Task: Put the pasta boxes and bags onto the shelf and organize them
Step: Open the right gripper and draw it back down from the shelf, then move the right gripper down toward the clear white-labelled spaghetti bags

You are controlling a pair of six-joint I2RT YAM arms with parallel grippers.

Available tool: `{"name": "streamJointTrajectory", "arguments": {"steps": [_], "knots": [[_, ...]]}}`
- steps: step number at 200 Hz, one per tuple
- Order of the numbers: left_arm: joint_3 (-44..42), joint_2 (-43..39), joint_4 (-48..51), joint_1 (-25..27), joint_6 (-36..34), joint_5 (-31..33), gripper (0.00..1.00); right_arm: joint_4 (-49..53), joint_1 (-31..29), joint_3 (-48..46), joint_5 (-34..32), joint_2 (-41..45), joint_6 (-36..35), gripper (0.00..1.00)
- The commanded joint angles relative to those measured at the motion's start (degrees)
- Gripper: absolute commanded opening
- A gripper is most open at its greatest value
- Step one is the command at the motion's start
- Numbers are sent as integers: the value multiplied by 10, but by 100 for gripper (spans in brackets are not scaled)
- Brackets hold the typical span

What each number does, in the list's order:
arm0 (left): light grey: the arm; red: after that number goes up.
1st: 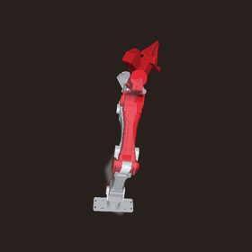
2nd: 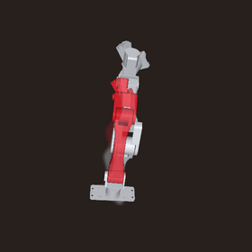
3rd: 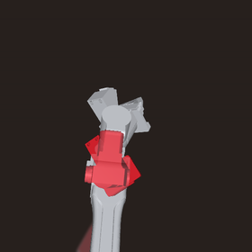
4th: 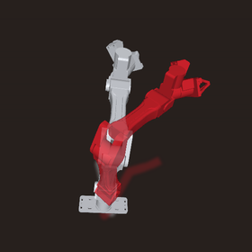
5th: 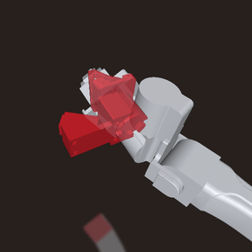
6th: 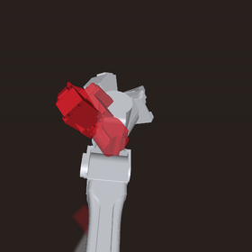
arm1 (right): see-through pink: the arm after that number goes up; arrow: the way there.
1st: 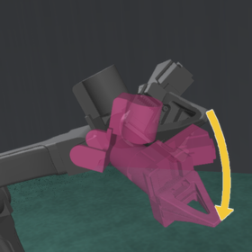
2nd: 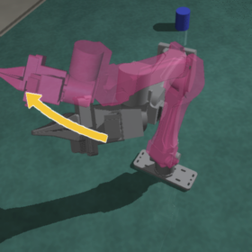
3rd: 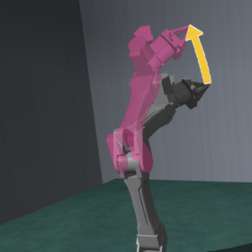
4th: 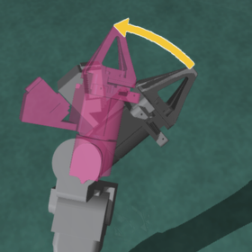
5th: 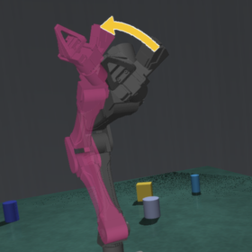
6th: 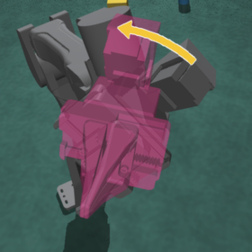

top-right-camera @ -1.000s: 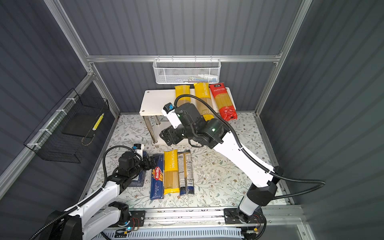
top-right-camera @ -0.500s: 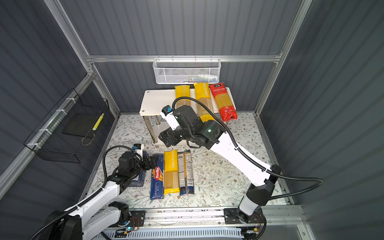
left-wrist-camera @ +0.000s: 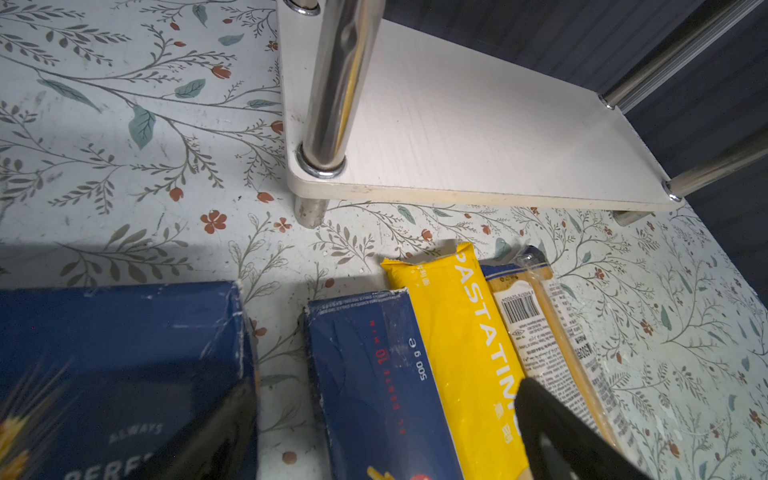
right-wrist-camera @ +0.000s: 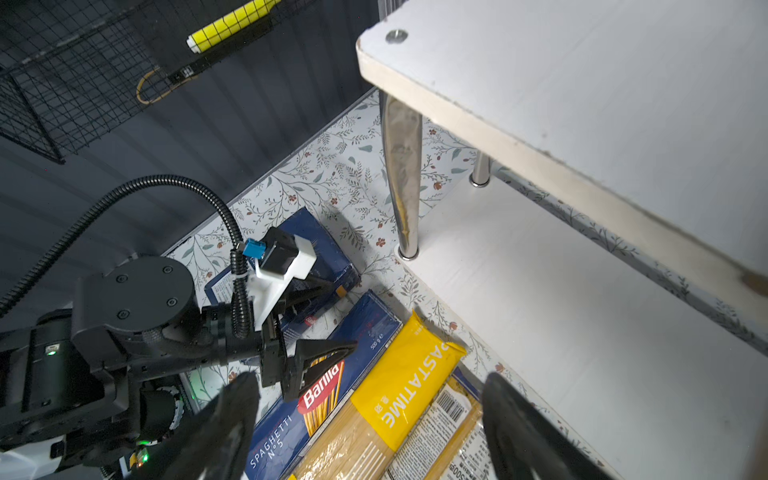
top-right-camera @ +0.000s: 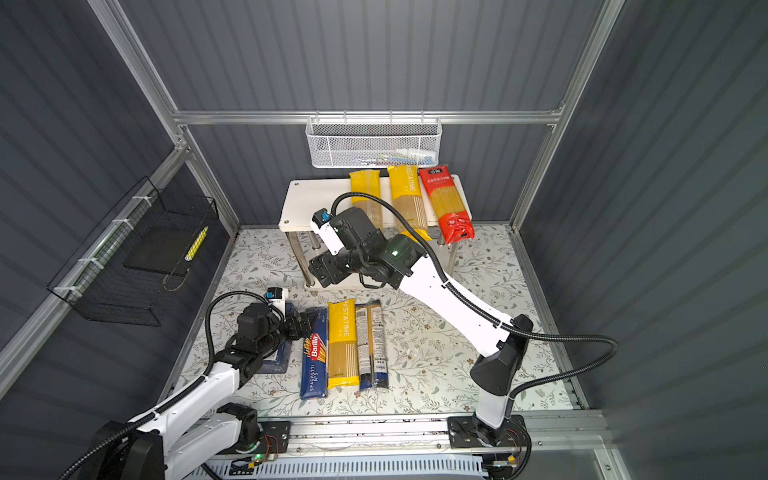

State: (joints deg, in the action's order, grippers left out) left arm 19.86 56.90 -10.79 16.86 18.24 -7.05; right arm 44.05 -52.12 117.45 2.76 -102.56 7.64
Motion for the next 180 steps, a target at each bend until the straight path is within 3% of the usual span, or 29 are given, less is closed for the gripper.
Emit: {"name": "streamJointTrajectory", "arguments": {"steps": [1, 85, 140, 180], "knots": [[2, -4, -2, 4, -8, -1, 99, -2, 9, 27, -9, -12, -12, 85], [1, -5, -2, 4, -8, 0, 99, 44, 36, 131, 27, -63, -38, 85], [1, -3, -2, 4, -8, 0, 99, 51, 16, 87, 56, -14, -39, 86], [1, -3, -2, 4, -8, 0, 99, 48, -20, -11, 34, 60, -21, 88]]}}
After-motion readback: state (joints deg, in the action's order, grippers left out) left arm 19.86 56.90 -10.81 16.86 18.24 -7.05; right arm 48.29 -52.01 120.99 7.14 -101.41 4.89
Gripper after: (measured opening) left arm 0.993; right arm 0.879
